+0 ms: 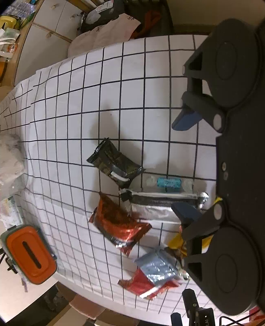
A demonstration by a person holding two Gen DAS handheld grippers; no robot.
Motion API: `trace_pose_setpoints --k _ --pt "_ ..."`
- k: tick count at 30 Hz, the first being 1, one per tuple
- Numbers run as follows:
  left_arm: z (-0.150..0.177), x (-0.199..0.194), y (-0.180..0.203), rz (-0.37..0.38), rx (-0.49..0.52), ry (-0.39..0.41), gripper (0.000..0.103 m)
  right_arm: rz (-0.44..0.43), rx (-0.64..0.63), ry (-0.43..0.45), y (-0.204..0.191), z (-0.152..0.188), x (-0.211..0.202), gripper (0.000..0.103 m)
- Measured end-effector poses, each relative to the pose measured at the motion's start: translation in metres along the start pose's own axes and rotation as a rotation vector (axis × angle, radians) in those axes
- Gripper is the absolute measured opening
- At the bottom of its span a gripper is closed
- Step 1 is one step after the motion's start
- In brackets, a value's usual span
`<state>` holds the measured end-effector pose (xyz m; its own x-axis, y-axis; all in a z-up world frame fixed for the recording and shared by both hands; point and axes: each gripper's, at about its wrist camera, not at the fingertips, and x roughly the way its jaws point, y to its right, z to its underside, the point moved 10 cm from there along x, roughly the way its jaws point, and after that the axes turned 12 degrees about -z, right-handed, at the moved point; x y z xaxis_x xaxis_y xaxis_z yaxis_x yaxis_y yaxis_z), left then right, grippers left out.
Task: Organize snacks
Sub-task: 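Grasp the small green-wrapped candy with left tool while right tool grasps blue-wrapped candy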
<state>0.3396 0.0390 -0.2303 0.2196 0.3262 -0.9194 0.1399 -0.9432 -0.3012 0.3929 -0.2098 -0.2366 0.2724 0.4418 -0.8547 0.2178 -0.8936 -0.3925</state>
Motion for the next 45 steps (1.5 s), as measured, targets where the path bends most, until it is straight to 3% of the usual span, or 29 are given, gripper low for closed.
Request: trace_pose_setpoints --k 6,14,27,31,33,35,42,45 --pt "0.003 0.024 0.004 0.011 -0.03 -0.06 0.084 0.006 0.015 -0.019 0.007 -0.002 0.019 0.064" --pt "0.005 0.035 0.011 0.013 -0.022 -0.078 0.084 0.012 0.003 -0.012 0.0 -0.005 0.034 0.051" --pt "0.003 0.048 0.014 0.007 -0.018 -0.09 0.083 0.146 -0.163 0.014 -0.007 -0.002 0.037 0.022" --pt "0.006 0.05 0.013 0.026 -0.037 -0.108 0.071 0.145 -0.171 0.027 -0.005 0.0 0.034 0.016" --pt "0.007 0.054 0.012 0.034 -0.051 -0.13 0.056 0.144 -0.174 0.03 -0.006 0.001 0.034 0.014" --pt "0.009 0.058 0.011 0.035 -0.06 -0.15 0.053 0.144 -0.175 0.031 -0.006 0.003 0.033 0.013" --pt "0.005 0.058 0.014 0.046 -0.047 -0.127 0.035 0.125 -0.149 0.033 -0.006 0.007 0.031 0.011" --pt "0.009 0.054 0.011 0.044 -0.052 -0.115 0.021 0.111 -0.122 0.034 -0.003 0.01 0.028 0.011"
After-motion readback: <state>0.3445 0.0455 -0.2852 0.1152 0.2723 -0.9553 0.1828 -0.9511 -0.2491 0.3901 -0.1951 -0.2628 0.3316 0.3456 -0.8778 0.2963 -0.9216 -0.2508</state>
